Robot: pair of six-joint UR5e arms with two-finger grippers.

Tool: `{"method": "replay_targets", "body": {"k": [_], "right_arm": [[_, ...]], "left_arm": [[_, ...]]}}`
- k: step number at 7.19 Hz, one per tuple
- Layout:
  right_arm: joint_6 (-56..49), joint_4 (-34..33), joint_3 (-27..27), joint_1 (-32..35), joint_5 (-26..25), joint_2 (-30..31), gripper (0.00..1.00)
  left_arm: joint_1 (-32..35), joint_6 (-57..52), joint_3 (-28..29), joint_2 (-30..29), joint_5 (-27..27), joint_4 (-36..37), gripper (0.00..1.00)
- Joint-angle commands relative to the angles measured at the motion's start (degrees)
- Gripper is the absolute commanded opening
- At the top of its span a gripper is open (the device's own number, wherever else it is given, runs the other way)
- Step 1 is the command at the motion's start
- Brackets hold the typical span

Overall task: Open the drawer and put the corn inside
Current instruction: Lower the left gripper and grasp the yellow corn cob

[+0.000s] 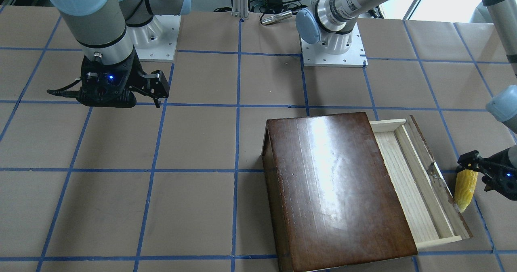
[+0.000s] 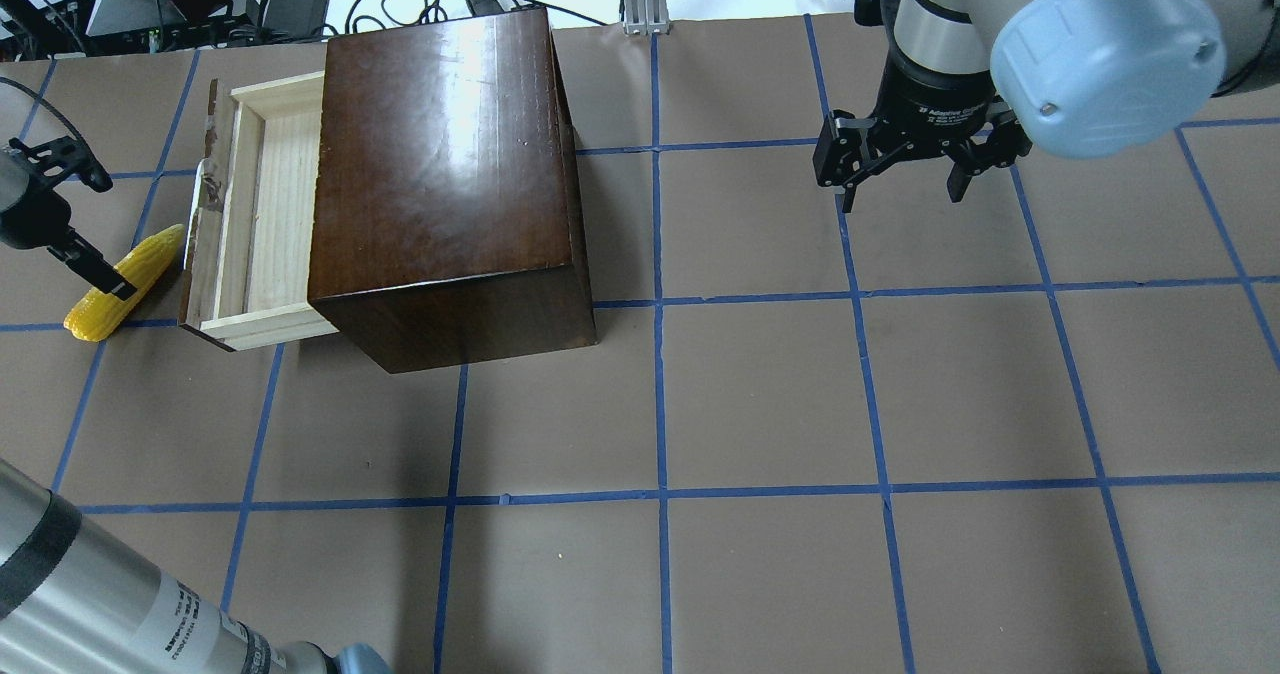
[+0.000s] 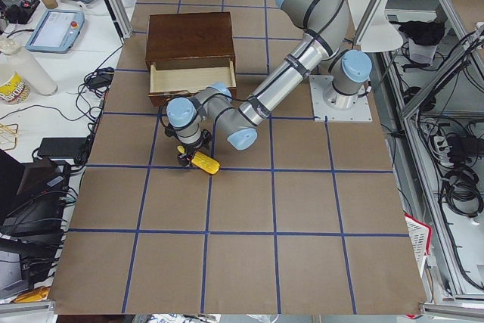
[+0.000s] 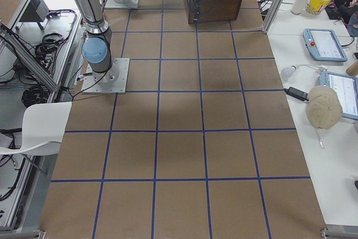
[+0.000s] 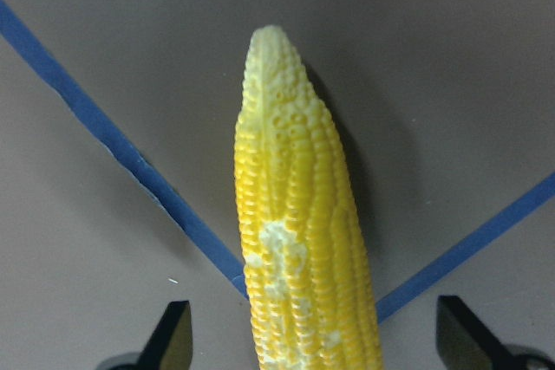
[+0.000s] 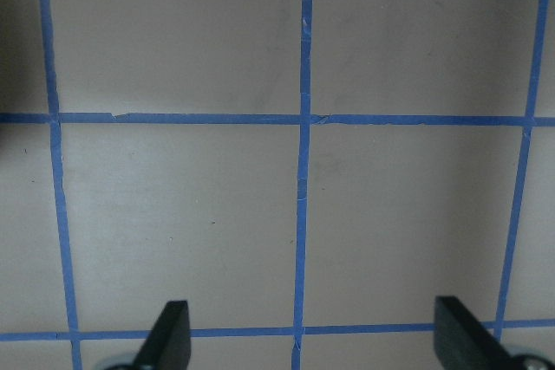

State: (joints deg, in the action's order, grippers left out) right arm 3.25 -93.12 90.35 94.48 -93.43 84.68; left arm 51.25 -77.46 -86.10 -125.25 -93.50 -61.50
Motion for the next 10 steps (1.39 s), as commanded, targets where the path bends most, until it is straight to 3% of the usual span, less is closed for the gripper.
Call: {"method": "replay_targets", "body": {"k": [1,2,3,4,8,10], "right_arm": [[0.00,-0.04,0.00,0.00,0.00,-0.04,1.00],[0.00,-0.04,0.00,0.00,0.00,-0.04,1.00],[0.00,-0.04,0.00,0.00,0.00,-0.04,1.00],[0.00,-0.04,0.00,0.00,0.00,0.05,1.00],[0.00,-0.04,0.00,0.00,0.00,-0.04,1.00],[0.00,0.05,0.00,0.00,0.00,0.05,1.00]], "left_arm": [[-0.80,-0.41,0.14,-1.13,-3.42,-0.02,1.00],[-0.80,-1.36,0.40,-1.57,-5.36,-0.02,0.86],[-0.80,-1.37,0.40,-1.66,-5.64,-0.02,0.37],[-0.80,-0.24,0.40,-1.32,-5.47,-0.19,0.03],[-0.71,2.57,2.41,0.53,-3.37,-0.46,0.00],[-0.27,3.10,7.23,3.06,-2.66,-5.52,0.00]]}}
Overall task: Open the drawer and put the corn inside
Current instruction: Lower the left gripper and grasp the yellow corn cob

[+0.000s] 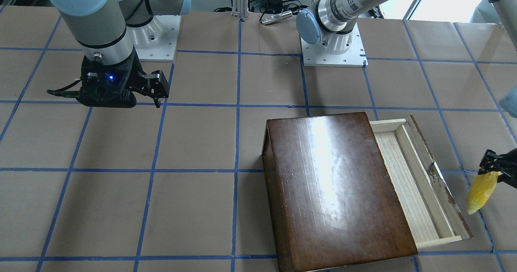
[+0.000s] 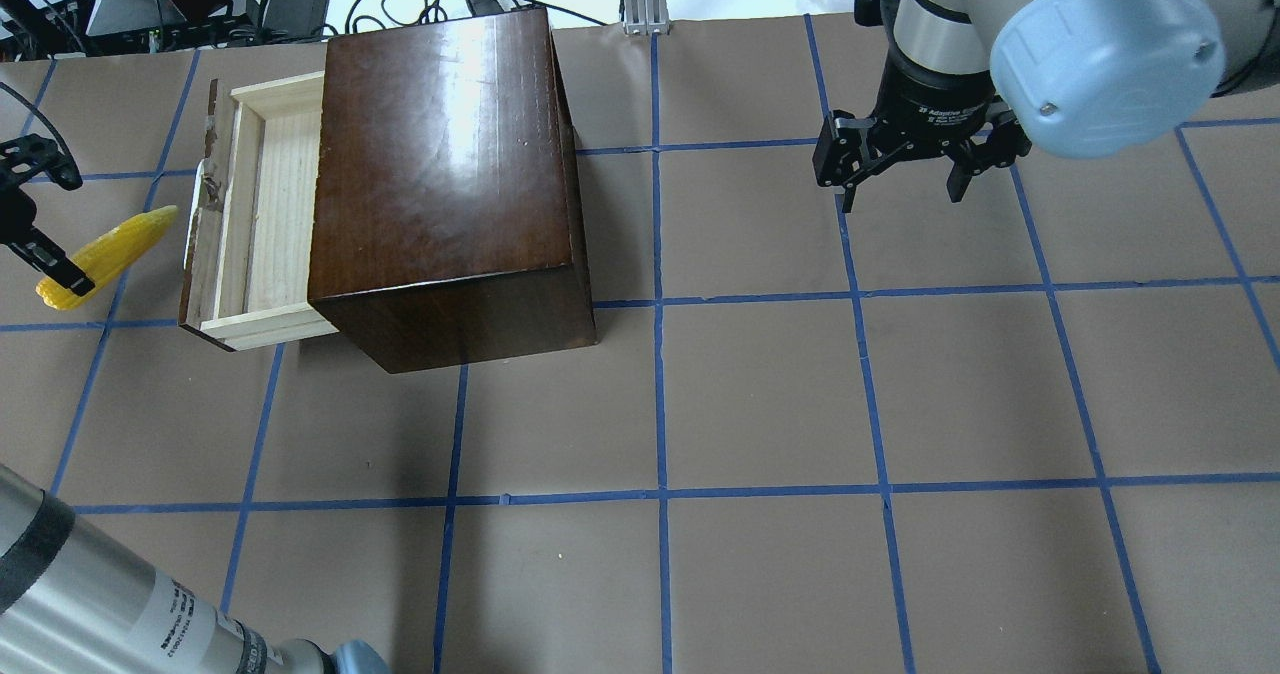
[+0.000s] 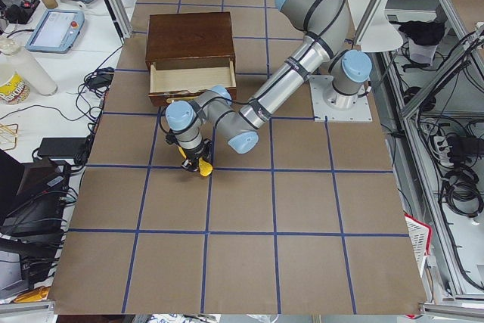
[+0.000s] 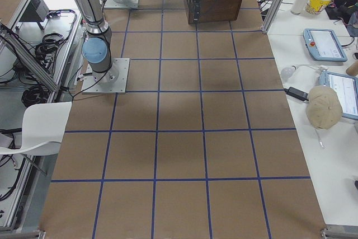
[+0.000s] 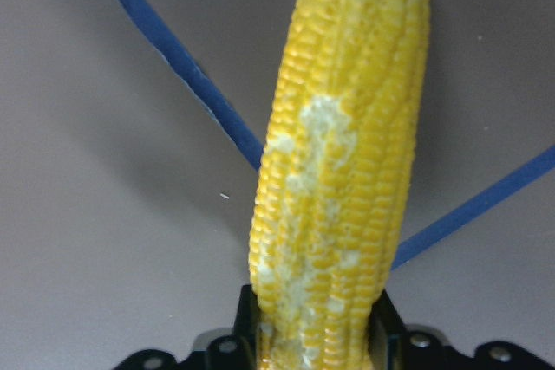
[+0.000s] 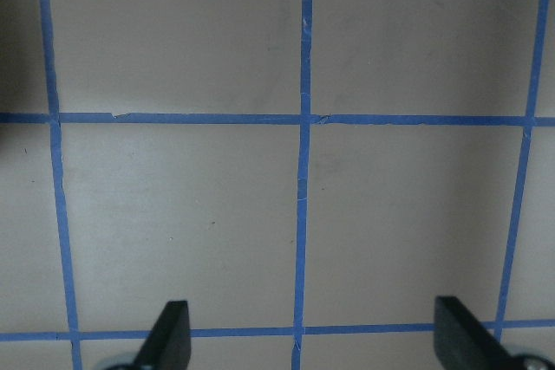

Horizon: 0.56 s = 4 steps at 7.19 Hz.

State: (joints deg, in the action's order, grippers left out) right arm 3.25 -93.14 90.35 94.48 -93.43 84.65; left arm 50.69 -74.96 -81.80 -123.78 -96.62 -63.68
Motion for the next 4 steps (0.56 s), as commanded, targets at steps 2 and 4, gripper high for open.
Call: {"method": "replay_targets", "body": {"k": [2,4], "right_arm": [[0.00,0.06,0.00,0.00,0.08,-0.01,1.00],[0.00,-0.03,0.00,0.00,0.09,-0.02,1.00]], "left_arm": [[1.59,9.95,8.04,5.02,1.42,-12.91,0.00],[4.13,21.19,9.99,8.98,3.01,-19.88,0.00]]}}
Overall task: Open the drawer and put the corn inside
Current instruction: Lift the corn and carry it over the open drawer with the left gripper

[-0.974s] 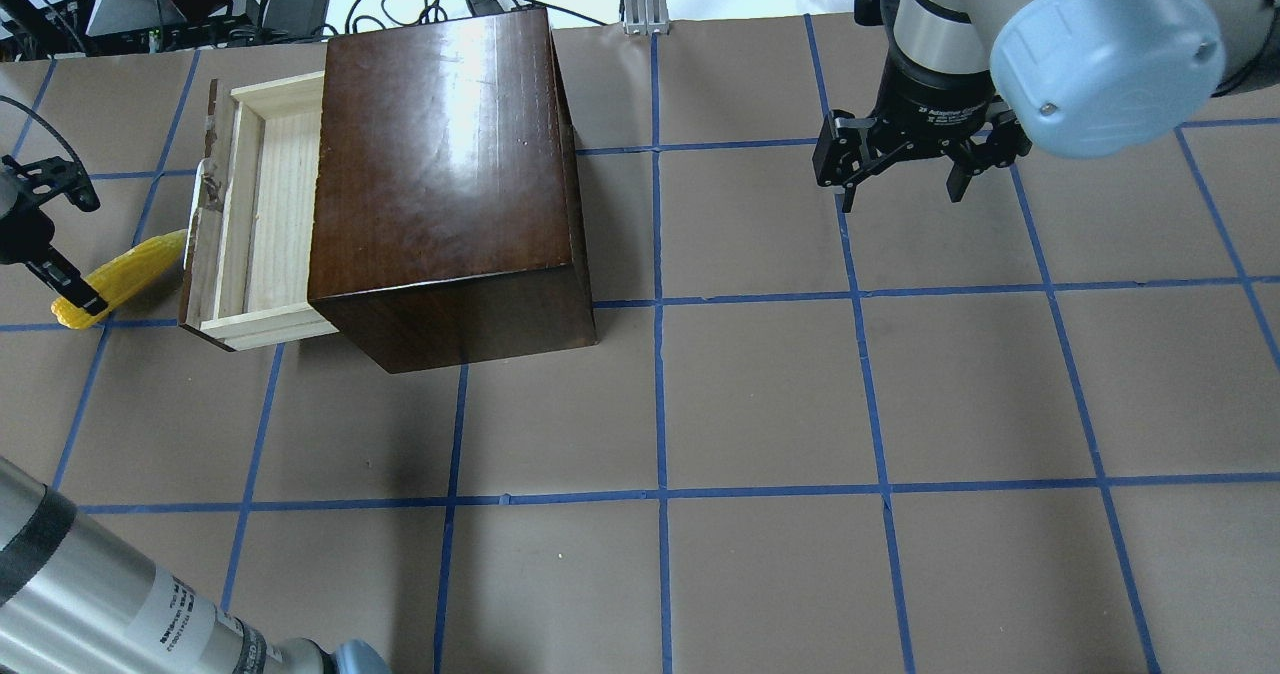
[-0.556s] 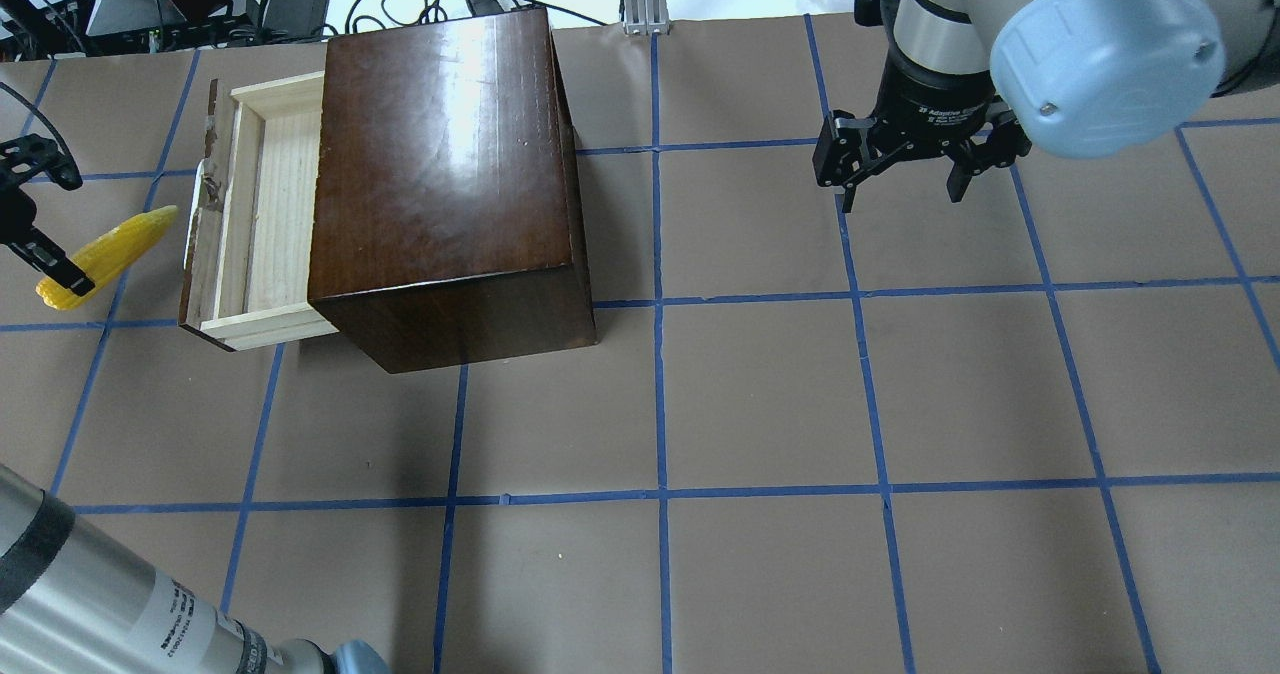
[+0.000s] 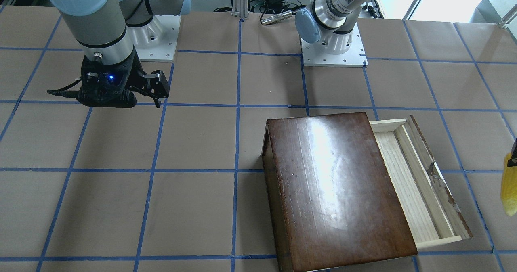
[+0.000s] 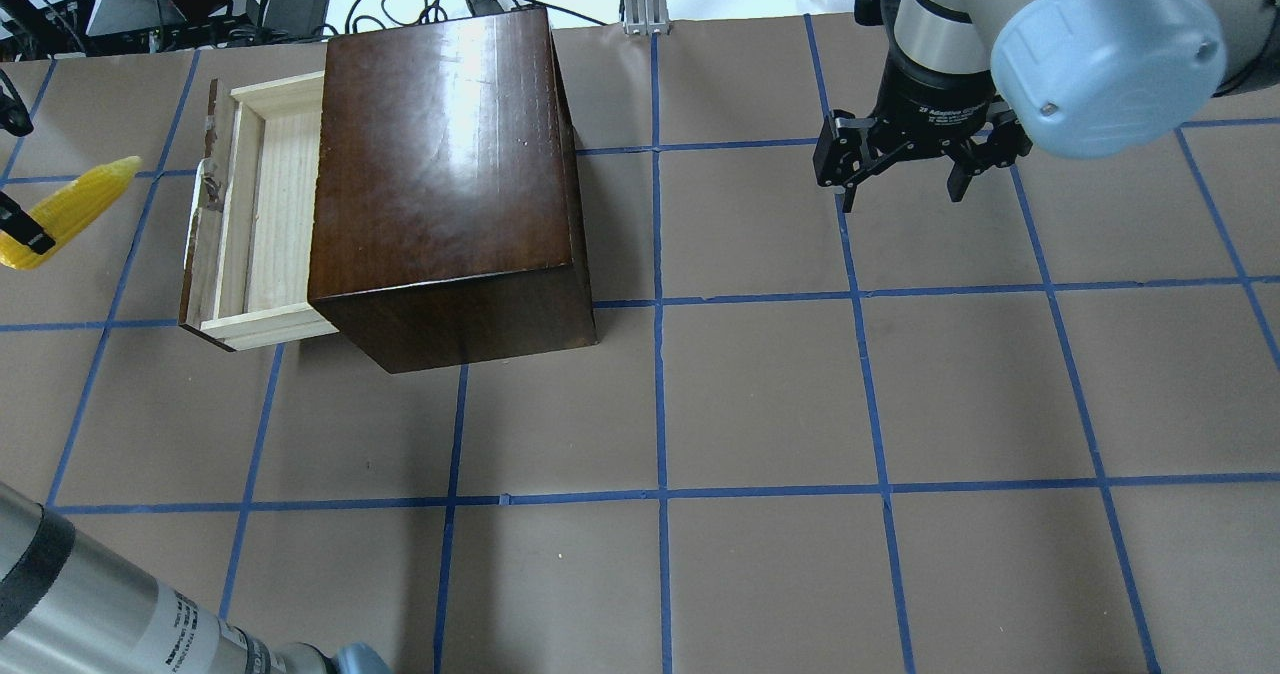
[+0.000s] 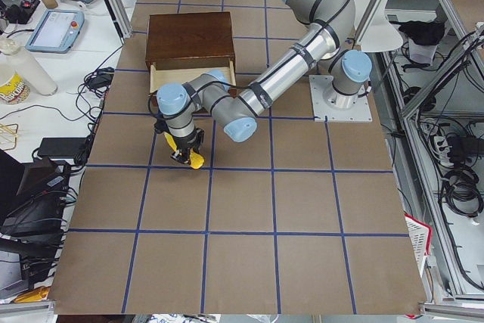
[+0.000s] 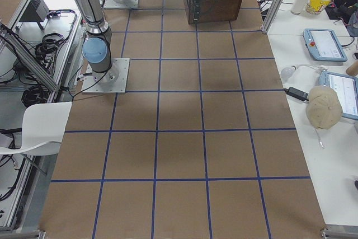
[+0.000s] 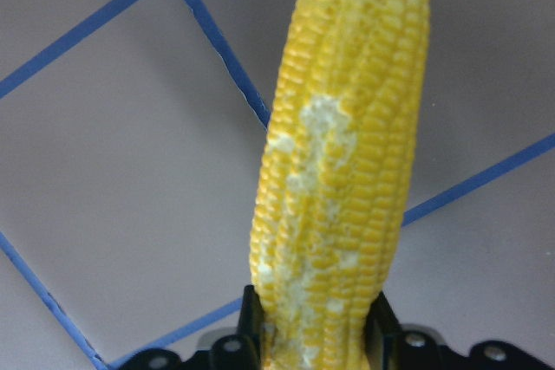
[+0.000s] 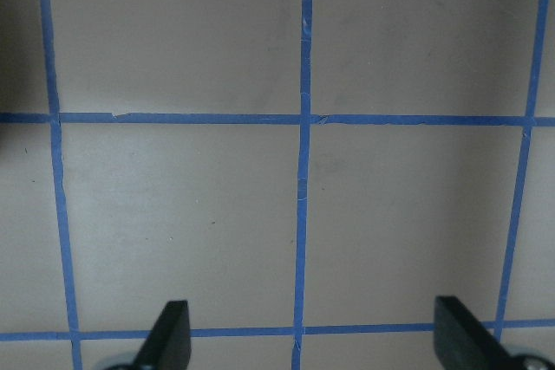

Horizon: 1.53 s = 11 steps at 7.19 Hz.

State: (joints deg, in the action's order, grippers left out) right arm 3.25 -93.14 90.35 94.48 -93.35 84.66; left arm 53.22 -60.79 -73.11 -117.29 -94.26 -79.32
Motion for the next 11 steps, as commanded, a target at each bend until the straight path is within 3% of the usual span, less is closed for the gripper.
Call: {"method": "replay_targets", "body": {"k": [1,6,8,11], "right_arm": [[0.00,-0.03,0.00,0.00,0.01,0.07,1.00],[0.00,0.06,0.00,0.00,0.18,-0.02,1.00],[0.00,-0.02,0.00,0.00,0.10,-0.02,1.00],[0.00,-0.02,0.00,0.00,0.01,-0.02,1.00]], "left_arm": [[3.80,13.18,1.39,4.51,0.66,-6.96,0.00],[14.78,48.60,0.52,8.75,9.09,-15.24,0.00],[17.70,54.87,-2.01,7.44,10.92,-15.25,0.00],[17.36,54.11,-5.63,6.47,12.17,-14.46,0.00]]}}
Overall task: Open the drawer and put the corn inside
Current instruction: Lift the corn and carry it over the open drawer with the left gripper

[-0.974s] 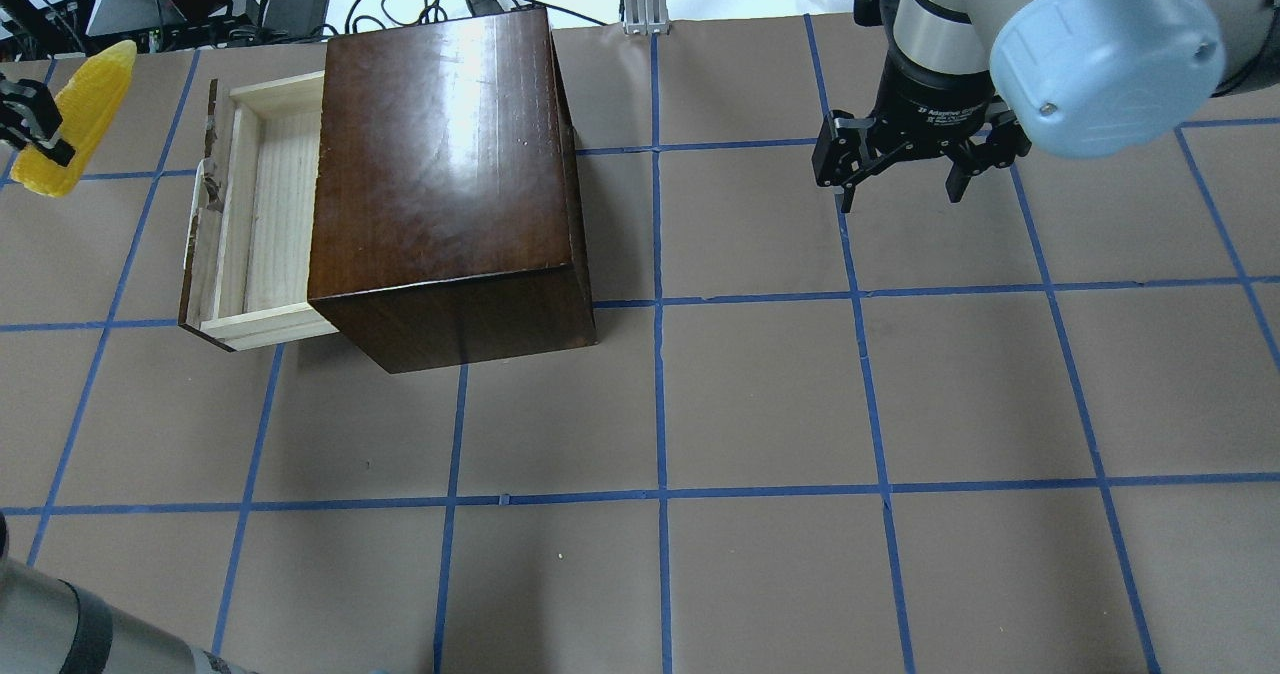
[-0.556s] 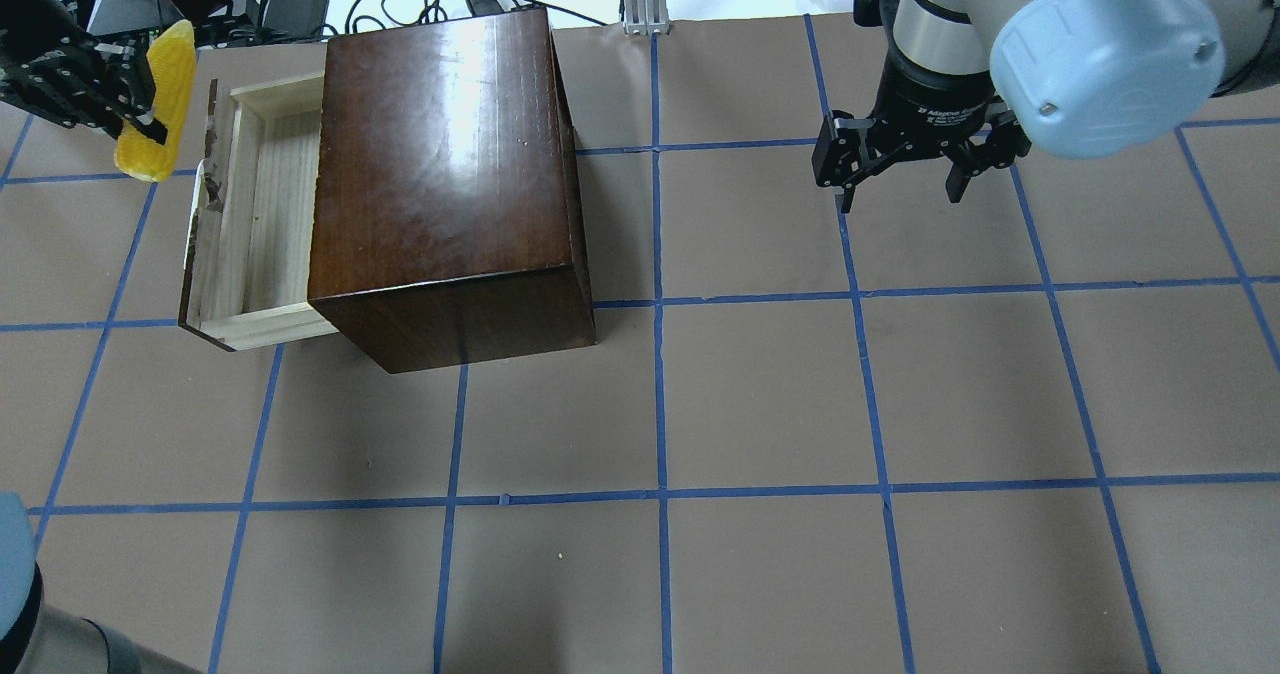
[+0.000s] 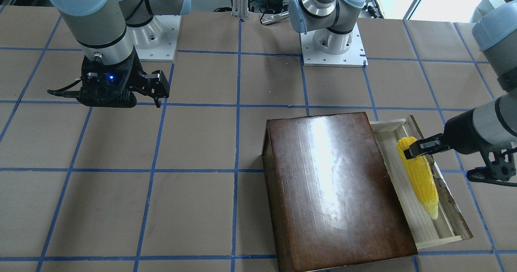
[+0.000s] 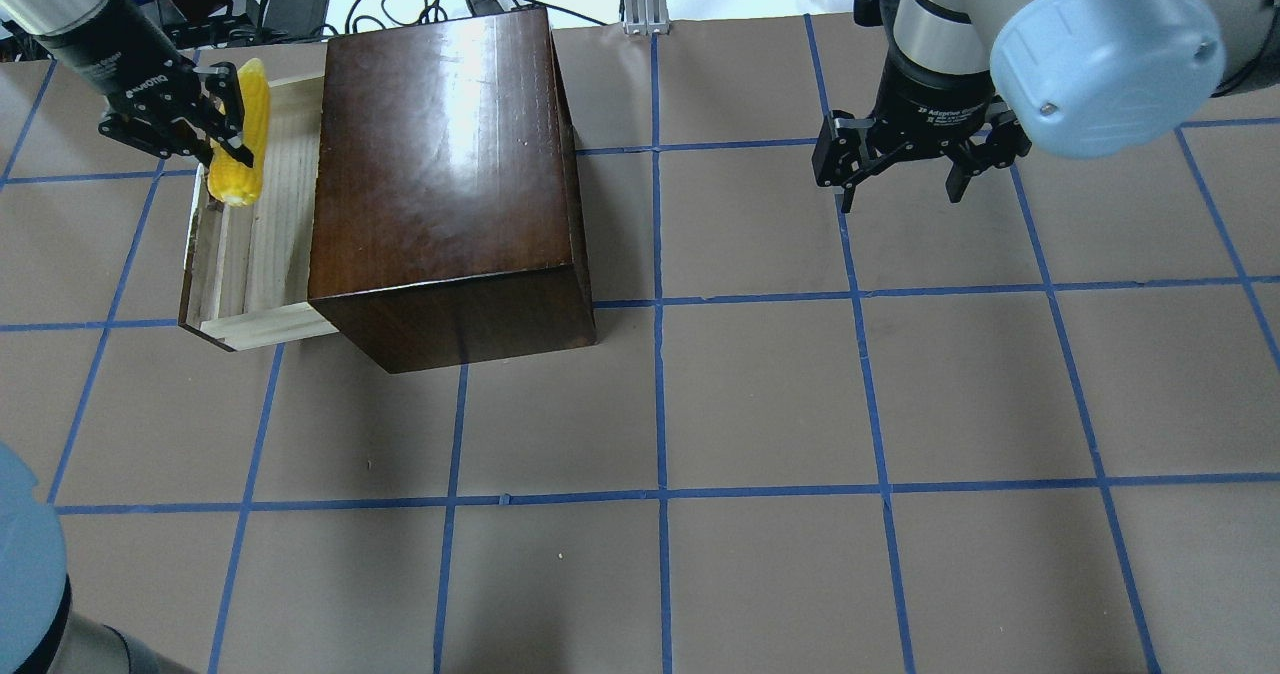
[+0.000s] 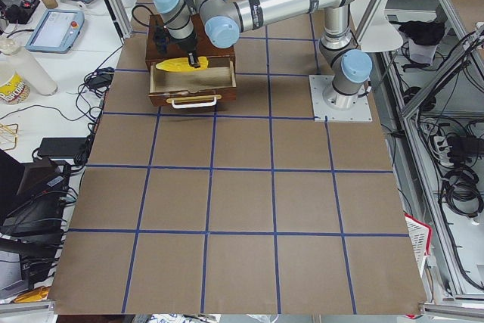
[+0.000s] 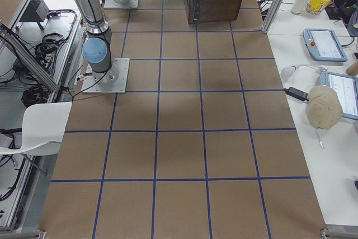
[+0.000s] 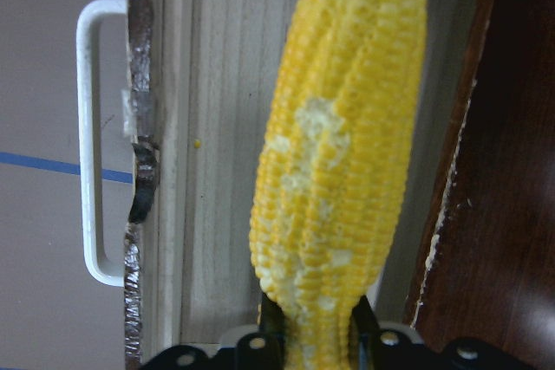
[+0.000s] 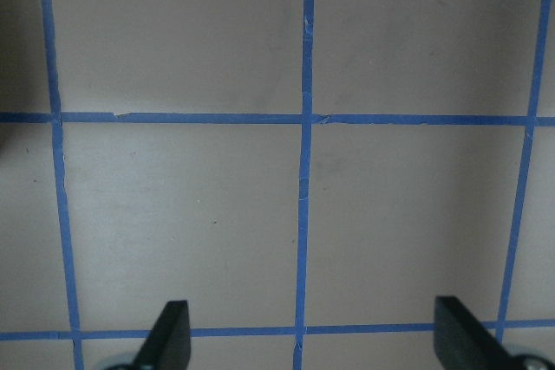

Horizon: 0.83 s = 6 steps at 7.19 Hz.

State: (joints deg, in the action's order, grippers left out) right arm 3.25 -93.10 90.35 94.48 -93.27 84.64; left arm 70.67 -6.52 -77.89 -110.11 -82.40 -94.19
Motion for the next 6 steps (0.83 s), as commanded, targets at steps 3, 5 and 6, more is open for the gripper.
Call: {"method": "replay_targets", "body": {"k": [3,5,6], "right_arm": [[0.00,0.03,0.00,0.00,-0.07,0.09,1.00],[0.00,0.03,0.00,0.00,-0.15,0.00,1.00],[0.00,0.03,0.00,0.00,-0.15,0.00,1.00]], "left_arm": [[-0.09,-0.51,-1.30,-3.35,0.14,2.08,0.03],[-0.09,-0.42,-1.39,-4.67,0.22,2.43,0.28],[0.00,-0.33,-1.48,-5.02,0.22,2.43,0.61]]}}
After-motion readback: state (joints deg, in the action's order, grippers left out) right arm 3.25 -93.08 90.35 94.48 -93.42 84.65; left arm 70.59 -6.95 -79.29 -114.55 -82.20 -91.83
